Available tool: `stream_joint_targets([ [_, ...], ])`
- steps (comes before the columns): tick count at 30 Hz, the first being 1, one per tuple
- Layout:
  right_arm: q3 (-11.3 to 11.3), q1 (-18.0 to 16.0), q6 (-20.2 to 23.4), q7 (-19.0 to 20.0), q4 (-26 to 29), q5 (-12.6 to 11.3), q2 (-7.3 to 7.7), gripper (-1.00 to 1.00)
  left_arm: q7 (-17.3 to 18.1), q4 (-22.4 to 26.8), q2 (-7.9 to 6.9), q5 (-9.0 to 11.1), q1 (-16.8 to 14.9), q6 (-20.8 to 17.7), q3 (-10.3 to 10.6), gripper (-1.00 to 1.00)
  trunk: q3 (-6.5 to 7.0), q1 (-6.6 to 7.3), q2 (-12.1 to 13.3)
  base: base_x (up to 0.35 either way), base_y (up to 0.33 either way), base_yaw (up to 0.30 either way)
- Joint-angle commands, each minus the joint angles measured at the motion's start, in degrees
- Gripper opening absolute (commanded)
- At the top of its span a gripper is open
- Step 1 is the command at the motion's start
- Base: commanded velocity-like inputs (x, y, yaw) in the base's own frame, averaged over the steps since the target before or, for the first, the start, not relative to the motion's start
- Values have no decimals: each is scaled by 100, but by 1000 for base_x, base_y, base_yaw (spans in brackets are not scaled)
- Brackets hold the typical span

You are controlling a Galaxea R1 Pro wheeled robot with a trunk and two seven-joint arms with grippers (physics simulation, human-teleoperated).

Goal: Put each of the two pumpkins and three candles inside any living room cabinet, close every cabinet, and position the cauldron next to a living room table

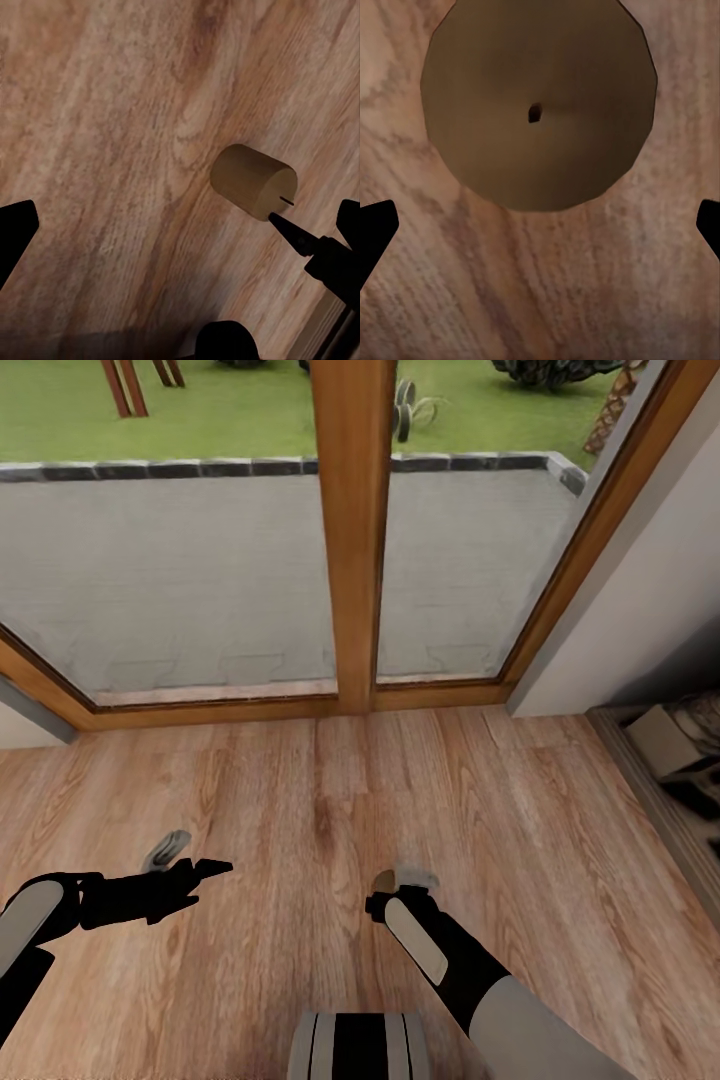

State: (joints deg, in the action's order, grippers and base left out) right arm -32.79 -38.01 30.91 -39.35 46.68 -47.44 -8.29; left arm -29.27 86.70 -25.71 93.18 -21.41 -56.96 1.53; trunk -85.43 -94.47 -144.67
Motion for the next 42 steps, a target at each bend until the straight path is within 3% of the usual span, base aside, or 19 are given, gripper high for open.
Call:
stream_joint_targets([
  [1,-17,-5,12,-47,7,-39,3,100,-60,4,-4,60,-3,1,6,100,-4,1,-2,0,0,0],
  [7,-17,-5,12,-47,1,-37,3,100,-60,4,-4,60,-3,1,6,100,-115,-12,-8,0,0,0],
  [42,-19,-5,12,-47,7,-11,-6,100,-52,4,-4,60,-3,1,6,100,-115,-12,-8,65,0,0],
])
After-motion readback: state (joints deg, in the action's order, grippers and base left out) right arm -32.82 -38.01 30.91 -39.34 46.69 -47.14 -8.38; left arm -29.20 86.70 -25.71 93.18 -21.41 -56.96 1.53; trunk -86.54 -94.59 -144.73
